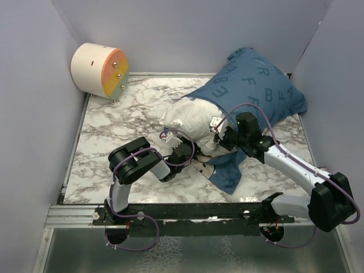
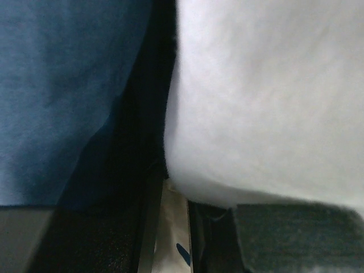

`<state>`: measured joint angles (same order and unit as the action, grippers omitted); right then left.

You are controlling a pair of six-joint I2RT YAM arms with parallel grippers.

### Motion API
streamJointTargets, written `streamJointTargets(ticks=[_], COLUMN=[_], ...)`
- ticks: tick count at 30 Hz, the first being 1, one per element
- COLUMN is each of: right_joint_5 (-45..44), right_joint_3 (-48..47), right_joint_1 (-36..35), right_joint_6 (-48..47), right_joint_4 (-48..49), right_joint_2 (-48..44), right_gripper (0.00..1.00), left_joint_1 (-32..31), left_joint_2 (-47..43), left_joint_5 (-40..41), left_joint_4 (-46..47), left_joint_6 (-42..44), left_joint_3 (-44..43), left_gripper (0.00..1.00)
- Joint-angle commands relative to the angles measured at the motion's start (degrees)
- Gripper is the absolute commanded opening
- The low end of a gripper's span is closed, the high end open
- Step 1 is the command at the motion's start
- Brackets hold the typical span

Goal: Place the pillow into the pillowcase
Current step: Stuff the pillow into the pillowcase.

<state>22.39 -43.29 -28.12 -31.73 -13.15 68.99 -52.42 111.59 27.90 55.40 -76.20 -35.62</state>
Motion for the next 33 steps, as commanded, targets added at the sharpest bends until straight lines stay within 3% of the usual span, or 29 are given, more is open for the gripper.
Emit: streamJointTargets(ticks=[1, 5, 9, 11, 14, 16, 20, 26, 33], right_joint_5=[-7.5, -9.0, -9.3, -9.4, -10.2, -11.1, -14.8, -22.7, -26.2], right_joint_3=[-1.0, -1.2, -2.3, -2.9, -3.6, -3.8, -4.7, -6.4, -7.1], right_joint_1=[0.8, 0.8, 0.8, 0.8, 0.9, 0.9, 1.6, 2.7, 2.8], right_joint_6=[-0.2, 0.4, 1.3, 1.6, 1.7, 1.8, 1.3, -0.8, -2.2], right_joint_4=[2.0, 2.6, 2.4, 2.3, 1.9, 1.9, 3.3, 8.5, 9.9], right_joint_2=[4.0, 4.4, 4.3, 4.2, 4.0, 3.6, 3.6, 6.6, 13.0], right_gripper=[0.01, 0.01, 0.01, 0.01, 0.01, 0.01, 0.01, 0.01, 0.01], left_joint_1=[1.3, 1.3, 1.5, 1.8, 2.3, 2.7, 2.8, 2.5, 1.3], left_joint_2=[2.5, 2.8, 4.8, 6.7, 8.0, 7.2, -0.1, -16.6, -30.5], left_joint_5=[2.2, 1.0, -0.9, -2.1, -3.1, -3.6, -6.3, -11.2, -16.6], left_joint_4=[5.3, 5.5, 7.7, 9.7, 13.8, 16.8, 19.0, 10.4, 1.5], left_joint_6=[1.4, 3.0, 3.7, 4.3, 5.8, 7.6, 13.3, 15.8, 19.1], left_joint_3=[-1.0, -1.2, -1.4, -1.4, -0.3, 1.5, 6.6, 14.2, 16.1], left_gripper=[0.28, 0.4, 0.39, 0.3, 0.0, 0.0, 0.0, 0.0, 0.0])
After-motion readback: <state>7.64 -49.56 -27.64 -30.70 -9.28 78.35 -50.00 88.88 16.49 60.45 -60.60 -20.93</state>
